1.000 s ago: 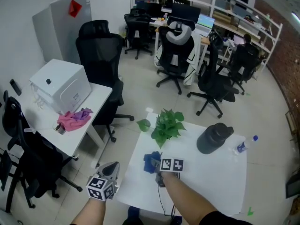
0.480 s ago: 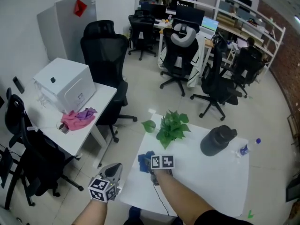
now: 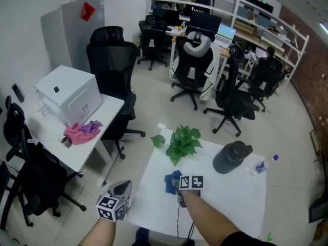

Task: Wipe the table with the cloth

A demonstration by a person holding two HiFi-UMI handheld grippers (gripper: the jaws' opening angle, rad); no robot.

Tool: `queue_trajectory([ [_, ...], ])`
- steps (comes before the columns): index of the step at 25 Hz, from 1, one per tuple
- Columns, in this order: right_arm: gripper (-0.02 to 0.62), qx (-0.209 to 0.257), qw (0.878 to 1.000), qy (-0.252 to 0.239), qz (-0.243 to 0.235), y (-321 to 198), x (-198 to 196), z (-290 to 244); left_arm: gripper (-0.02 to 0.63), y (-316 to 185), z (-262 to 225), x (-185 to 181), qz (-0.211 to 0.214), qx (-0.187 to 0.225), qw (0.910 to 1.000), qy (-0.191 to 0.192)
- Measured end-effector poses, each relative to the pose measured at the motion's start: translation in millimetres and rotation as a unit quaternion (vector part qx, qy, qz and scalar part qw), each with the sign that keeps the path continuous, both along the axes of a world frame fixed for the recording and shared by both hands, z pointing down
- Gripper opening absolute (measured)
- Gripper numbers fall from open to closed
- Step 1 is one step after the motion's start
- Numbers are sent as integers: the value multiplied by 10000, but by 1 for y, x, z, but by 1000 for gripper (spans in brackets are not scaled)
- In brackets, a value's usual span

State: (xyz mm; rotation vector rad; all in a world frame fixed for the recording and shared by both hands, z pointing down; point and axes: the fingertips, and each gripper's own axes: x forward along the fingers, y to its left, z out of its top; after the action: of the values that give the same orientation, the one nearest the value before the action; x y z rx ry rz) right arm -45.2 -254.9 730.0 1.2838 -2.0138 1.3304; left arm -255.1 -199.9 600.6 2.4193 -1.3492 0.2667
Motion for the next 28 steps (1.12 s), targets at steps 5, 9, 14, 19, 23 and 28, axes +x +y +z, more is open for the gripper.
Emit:
queue_trajectory([
  [5, 124, 230, 9994, -53, -234, -7, -26, -14, -2, 1, -1, 2, -3, 3, 10000, 74],
  [9, 124, 334, 9961, -330, -752, -18, -97, -22, -2, 2, 3, -10, -52, -53, 10000, 32],
  [14, 124, 231, 9960, -42, -859, -24, -113, -4, -2, 5, 6, -23, -95, -105, 9999, -33],
  [19, 124, 112, 9974, 66, -702, -19, -86, 0, -2, 9, 5, -29, -139, -114, 9998, -28],
  [23, 124, 33, 9988, 201, -434, -4, -38, 2, -2, 19, 2, -21, -70, -119, 9999, -48],
  [28, 124, 594, 9976, -268, -226, -6, -8, -36, -2, 36, -5, -6, -40, -190, 9998, 22],
])
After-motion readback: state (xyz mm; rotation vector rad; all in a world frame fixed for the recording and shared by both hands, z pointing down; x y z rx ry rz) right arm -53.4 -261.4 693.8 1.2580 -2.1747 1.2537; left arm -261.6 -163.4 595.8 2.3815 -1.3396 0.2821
